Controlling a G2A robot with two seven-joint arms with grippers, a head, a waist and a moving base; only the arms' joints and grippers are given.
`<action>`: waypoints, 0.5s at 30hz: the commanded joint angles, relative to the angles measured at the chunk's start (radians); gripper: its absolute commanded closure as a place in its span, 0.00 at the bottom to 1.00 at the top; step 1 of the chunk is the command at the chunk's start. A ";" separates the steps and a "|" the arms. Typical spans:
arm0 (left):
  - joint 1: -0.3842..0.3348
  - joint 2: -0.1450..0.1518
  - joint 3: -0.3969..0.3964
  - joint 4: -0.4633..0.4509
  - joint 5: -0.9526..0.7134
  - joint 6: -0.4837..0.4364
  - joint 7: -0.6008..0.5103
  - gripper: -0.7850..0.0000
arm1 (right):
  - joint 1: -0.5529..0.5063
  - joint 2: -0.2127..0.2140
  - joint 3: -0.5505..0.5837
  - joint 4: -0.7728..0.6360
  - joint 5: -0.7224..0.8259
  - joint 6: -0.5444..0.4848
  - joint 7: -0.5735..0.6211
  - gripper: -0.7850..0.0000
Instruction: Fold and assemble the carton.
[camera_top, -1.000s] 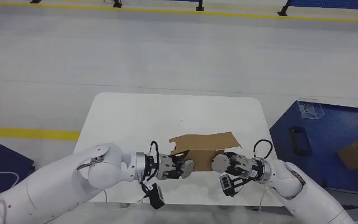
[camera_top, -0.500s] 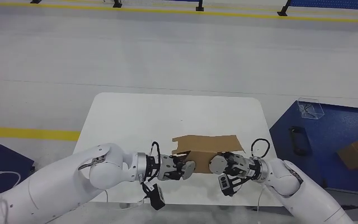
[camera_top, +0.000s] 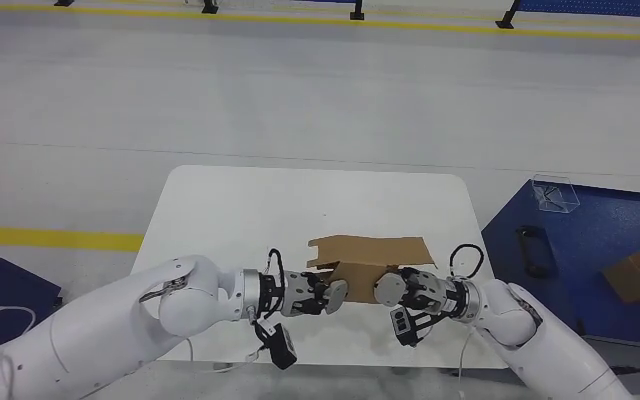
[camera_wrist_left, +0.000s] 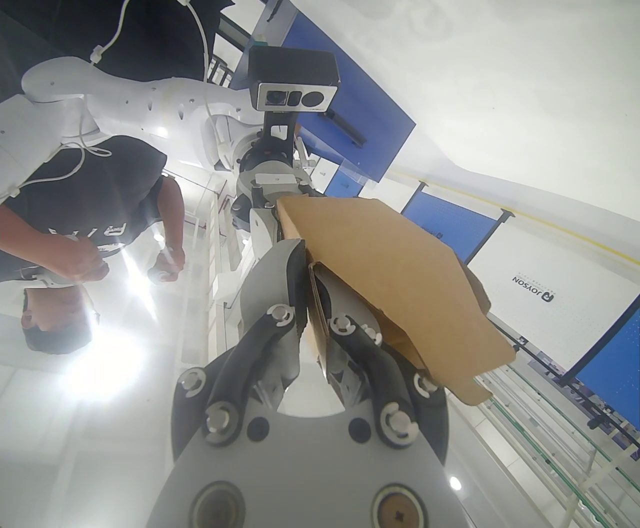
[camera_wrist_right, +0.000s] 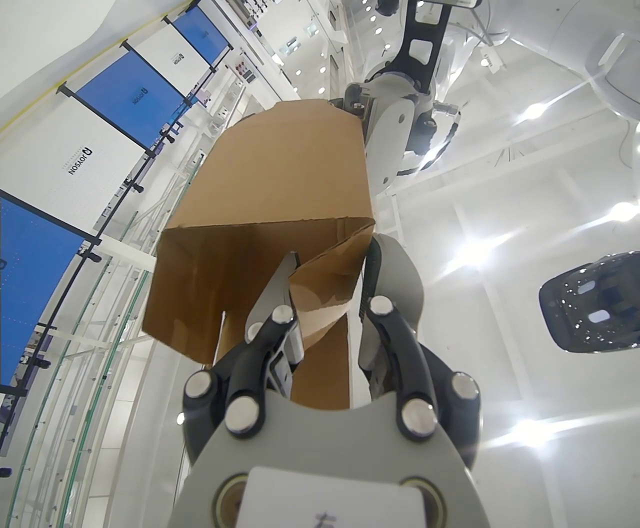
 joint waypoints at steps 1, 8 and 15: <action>-0.001 0.001 0.000 -0.002 0.000 -0.006 -0.001 1.00 | -0.004 -0.001 0.004 -0.010 0.000 0.000 0.001 0.75; 0.001 0.004 0.000 -0.014 0.000 -0.023 -0.004 1.00 | -0.031 0.001 0.027 -0.038 0.000 0.000 0.000 0.75; 0.003 0.004 0.000 -0.033 0.000 -0.028 0.005 1.00 | -0.042 -0.007 0.039 -0.026 -0.024 0.000 0.007 0.76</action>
